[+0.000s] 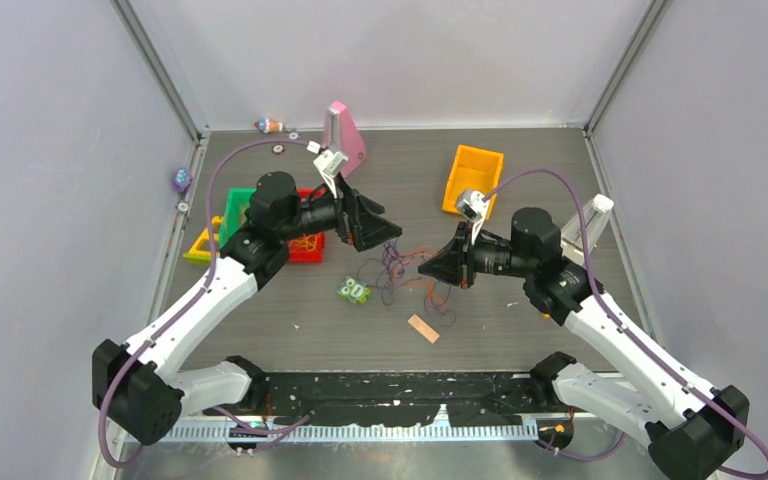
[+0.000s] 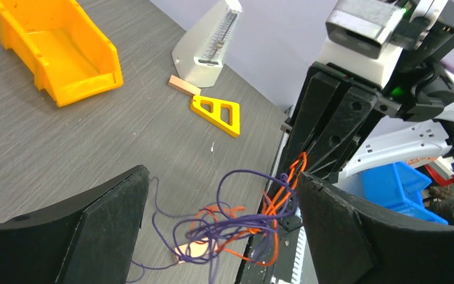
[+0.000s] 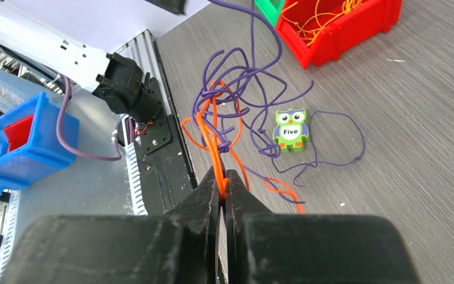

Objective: Untangle the cables
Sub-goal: Untie the cable.

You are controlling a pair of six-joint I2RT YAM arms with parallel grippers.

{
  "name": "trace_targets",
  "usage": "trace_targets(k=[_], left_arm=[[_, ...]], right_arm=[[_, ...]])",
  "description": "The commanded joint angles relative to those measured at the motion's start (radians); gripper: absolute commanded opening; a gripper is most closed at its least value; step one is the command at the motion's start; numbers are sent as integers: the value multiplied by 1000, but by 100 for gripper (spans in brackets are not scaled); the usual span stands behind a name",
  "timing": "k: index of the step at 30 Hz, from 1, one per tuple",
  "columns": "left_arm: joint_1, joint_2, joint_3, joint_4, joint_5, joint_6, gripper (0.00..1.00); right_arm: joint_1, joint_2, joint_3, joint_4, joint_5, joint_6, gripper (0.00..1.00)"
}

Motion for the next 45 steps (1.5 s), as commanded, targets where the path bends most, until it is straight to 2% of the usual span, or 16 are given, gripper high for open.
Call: trace_targets(k=[1, 3, 4, 5, 7, 8, 11, 15, 17, 21, 33, 37, 39, 40, 42, 45], left_arm=[[-4, 9, 30, 37, 40, 54, 91], [-4, 16, 27, 17, 16, 79, 83], [-4, 21, 23, 22, 18, 80, 73], [-4, 27, 20, 35, 28, 78, 56], [-4, 38, 17, 64, 49, 54, 9], [-3, 35, 18, 67, 41, 46, 0], [8, -20, -2, 16, -146, 60, 0], [94, -129, -74, -62, -375, 18, 0], [150, -165, -74, -182, -499, -17, 0], [241, -186, -60, -345, -596, -38, 0], [343, -373, -124, -392, -817, -46, 0], [361, -384, -93, -407, -784, -34, 0], [361, -380, -66, -428, -768, -24, 0], [361, -377, -57, -423, -742, -13, 0], [360, -361, -21, -426, -678, 5, 0], [361, -326, 23, -416, -510, 21, 0]], right_arm=[[14, 7, 74, -5, -43, -37, 6], [19, 7, 84, -5, -48, -37, 6], [21, 7, 87, -7, -49, -35, 6], [21, 7, 92, -9, -48, -39, 6], [22, 5, 97, -18, -32, -41, 6], [22, 2, 98, -32, 10, -44, 6], [21, 0, 101, -86, 211, -38, 6], [21, 23, 101, -221, 795, 24, 6], [11, 47, 96, -323, 1020, 88, 5], [-43, 87, 70, -394, 1196, 216, 5], [-113, 8, 12, -457, 1427, 419, 7], [-130, 19, 29, -401, 1273, 272, 13], [-130, 25, 35, -374, 1181, 219, 36], [-131, 28, 37, -366, 1136, 209, 59], [-130, 31, 40, -344, 1058, 176, 77], [-130, 21, 3, -252, 769, 72, 81]])
